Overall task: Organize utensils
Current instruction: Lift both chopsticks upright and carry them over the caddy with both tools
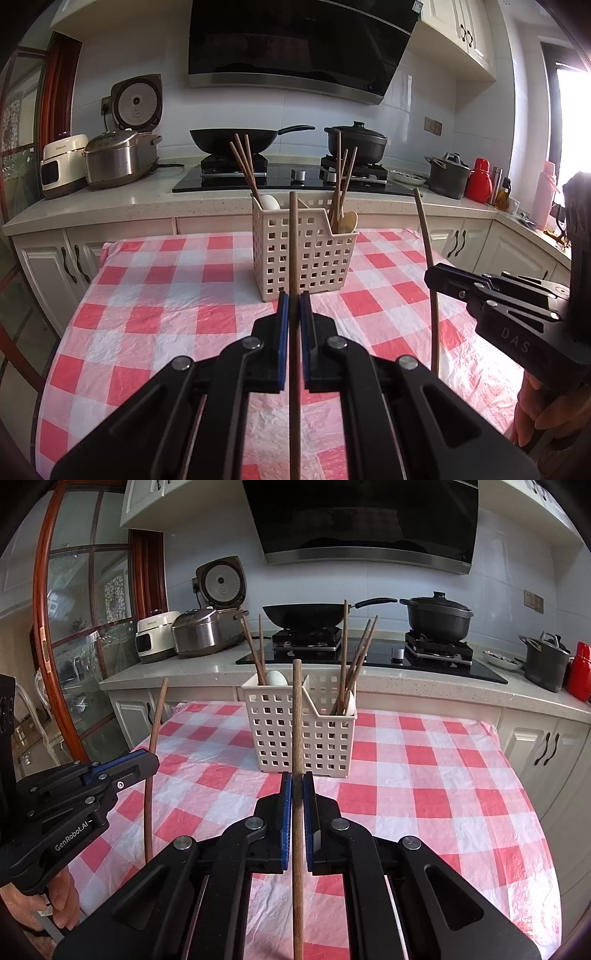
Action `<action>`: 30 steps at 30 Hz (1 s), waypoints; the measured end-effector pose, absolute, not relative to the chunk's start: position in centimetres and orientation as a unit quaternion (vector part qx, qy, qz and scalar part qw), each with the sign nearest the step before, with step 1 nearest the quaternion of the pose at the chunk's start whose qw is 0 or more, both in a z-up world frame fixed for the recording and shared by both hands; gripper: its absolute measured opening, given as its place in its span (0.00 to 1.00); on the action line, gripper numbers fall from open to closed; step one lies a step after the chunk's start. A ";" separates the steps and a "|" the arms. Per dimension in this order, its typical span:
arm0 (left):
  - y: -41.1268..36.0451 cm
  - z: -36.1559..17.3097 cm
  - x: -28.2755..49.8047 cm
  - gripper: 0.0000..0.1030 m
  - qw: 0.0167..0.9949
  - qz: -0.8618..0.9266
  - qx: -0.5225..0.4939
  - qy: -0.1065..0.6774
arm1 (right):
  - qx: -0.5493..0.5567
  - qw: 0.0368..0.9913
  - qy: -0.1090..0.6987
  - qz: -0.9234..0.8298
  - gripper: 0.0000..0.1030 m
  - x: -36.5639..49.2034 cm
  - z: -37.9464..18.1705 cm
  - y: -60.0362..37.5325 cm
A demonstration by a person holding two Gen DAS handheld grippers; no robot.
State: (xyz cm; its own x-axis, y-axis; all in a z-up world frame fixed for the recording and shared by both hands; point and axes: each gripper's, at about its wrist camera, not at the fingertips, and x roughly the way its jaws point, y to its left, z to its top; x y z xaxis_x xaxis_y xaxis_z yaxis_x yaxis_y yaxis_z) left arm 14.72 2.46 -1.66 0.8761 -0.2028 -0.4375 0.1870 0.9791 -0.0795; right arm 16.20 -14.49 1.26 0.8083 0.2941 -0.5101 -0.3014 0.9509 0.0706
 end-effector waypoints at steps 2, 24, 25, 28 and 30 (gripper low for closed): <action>2.6 -1.3 14.4 0.06 0.969 -0.101 -0.017 0.223 | -0.009 0.952 0.263 0.159 0.06 15.9 1.6 -14.3; 2.0 1.2 11.9 0.06 0.977 -0.099 0.003 0.188 | -0.018 0.959 0.226 0.173 0.06 13.8 4.0 -13.5; 2.0 1.2 11.9 0.06 0.977 -0.099 0.003 0.187 | -0.018 0.959 0.226 0.173 0.06 13.8 3.9 -13.5; 2.0 1.2 11.8 0.06 0.978 -0.098 0.004 0.185 | -0.018 0.959 0.225 0.173 0.06 13.8 3.9 -13.5; 2.0 1.2 11.7 0.06 0.978 -0.098 0.004 0.186 | -0.017 0.958 0.226 0.174 0.06 13.9 3.8 -13.5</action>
